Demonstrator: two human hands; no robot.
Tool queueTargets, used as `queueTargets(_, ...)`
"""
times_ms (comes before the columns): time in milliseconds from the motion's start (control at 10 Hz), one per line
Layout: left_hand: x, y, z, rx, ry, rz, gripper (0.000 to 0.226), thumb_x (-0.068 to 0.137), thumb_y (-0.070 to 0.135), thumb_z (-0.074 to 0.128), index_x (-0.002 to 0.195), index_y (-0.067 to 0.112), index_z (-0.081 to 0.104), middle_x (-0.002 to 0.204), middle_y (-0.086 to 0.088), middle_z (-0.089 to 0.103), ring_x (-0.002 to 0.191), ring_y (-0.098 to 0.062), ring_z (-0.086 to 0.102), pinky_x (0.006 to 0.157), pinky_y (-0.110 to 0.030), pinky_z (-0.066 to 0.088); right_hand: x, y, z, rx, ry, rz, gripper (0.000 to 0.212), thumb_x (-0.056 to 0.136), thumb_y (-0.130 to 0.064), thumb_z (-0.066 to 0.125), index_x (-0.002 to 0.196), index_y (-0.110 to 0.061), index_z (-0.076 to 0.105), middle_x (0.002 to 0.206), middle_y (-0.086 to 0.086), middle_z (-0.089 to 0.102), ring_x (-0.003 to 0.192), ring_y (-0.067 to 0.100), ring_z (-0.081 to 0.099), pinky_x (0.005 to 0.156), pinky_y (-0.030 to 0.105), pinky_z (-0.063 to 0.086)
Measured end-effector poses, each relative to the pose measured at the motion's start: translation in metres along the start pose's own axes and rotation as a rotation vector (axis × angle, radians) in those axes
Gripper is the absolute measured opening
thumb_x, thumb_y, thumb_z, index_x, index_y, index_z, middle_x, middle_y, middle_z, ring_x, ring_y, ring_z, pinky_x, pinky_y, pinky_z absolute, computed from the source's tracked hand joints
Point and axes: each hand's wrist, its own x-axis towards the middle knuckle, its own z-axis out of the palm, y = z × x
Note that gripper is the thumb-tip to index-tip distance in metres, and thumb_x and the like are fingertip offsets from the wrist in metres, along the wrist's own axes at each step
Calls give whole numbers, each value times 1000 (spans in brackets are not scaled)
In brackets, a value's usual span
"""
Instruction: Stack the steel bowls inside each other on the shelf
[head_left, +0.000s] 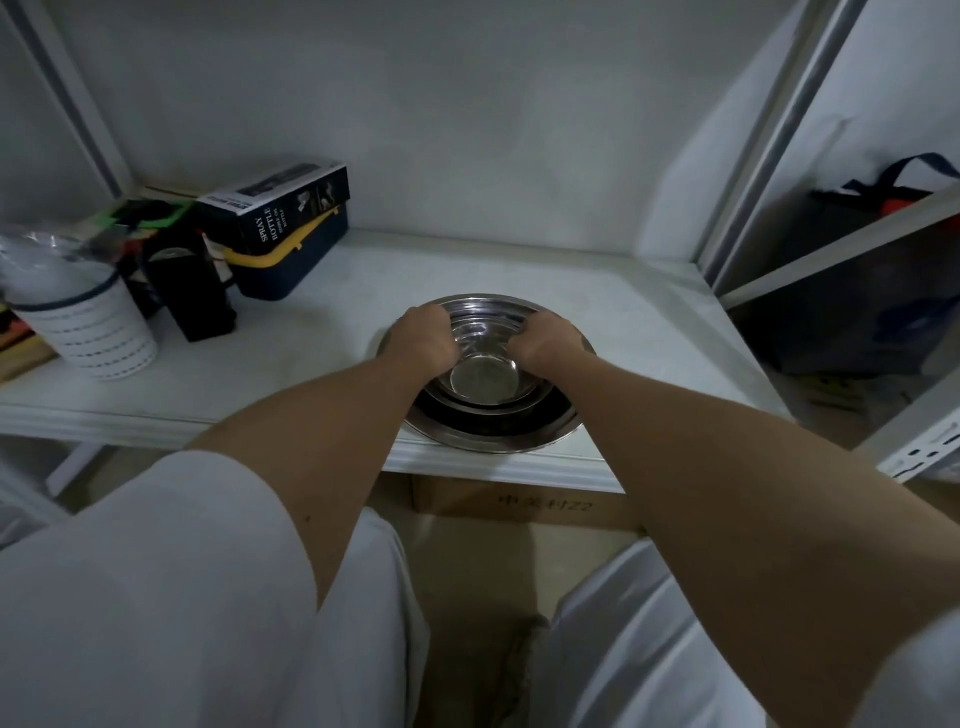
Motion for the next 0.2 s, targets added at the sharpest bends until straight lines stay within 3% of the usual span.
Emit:
queueTargets(100, 0, 0, -6, -15, -10, 23, 7, 83, 8, 54, 86, 4, 59, 108, -20, 63, 97, -34, 63, 67, -31, 44, -2, -2, 0, -4, 9, -2, 29, 87, -20, 51, 107, -5, 65, 95, 10, 60, 106, 32, 60, 102, 43, 44)
queueTargets(200, 2, -4, -16, -58, -13, 5, 22, 82, 4, 54, 99, -2, 67, 106, -16, 66, 91, -30, 62, 65, -29, 42, -1, -1, -11, 79, 102, 8, 35, 86, -15, 50, 116, -5, 65, 112, 15, 67, 105, 32, 61, 98, 39, 49)
